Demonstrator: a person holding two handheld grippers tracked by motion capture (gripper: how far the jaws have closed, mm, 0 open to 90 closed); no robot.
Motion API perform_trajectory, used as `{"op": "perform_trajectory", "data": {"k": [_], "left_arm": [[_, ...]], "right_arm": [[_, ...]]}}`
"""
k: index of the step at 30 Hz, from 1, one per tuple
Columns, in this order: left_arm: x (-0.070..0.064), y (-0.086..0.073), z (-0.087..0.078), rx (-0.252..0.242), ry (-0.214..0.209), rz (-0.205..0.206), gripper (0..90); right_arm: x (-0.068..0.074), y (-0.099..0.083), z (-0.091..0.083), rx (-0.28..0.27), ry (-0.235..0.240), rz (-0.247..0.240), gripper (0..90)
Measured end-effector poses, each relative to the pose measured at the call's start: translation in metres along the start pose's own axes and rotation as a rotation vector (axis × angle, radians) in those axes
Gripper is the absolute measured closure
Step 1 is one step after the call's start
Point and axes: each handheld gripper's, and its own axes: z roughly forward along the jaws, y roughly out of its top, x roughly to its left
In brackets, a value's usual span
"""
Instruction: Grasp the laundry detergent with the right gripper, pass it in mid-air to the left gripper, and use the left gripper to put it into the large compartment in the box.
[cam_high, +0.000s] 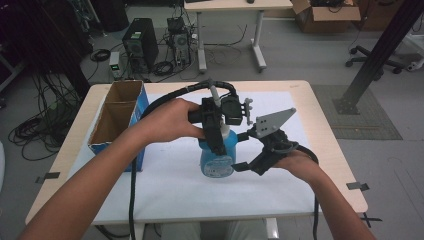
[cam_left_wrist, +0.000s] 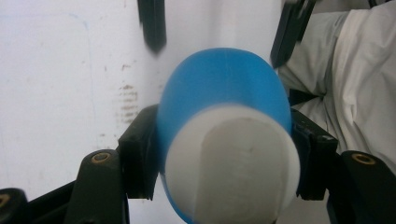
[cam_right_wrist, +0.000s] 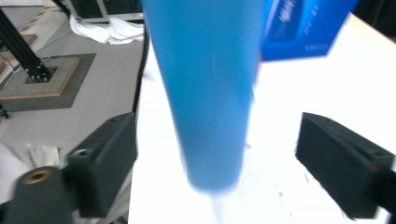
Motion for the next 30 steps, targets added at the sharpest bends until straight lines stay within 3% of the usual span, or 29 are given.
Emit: {"op": "perform_trajectory", "data": {"k": [7, 15, 26, 30], "left_arm": [[0.009, -0.009, -0.013, 0.019, 0.034, -0.087, 37.9], [0.021, -0.02, -0.032, 0.018, 0.098, -0.221, 37.9], [0.044, -0.04, -0.064, 0.016, 0.165, -0.424, 37.9], [0.052, -0.049, -0.073, 0.017, 0.187, -0.497, 38.0]], "right_arm": [[-0.007, -0.01, -0.032, 0.062, -0.077, 0.086, 4.3], [-0.009, -0.008, -0.066, 0.103, -0.166, 0.085, 3.5], [-0.012, -0.007, -0.097, 0.202, -0.235, 0.101, 3.4], [-0.013, -0.008, -0.103, 0.214, -0.246, 0.108, 3.5]]}}
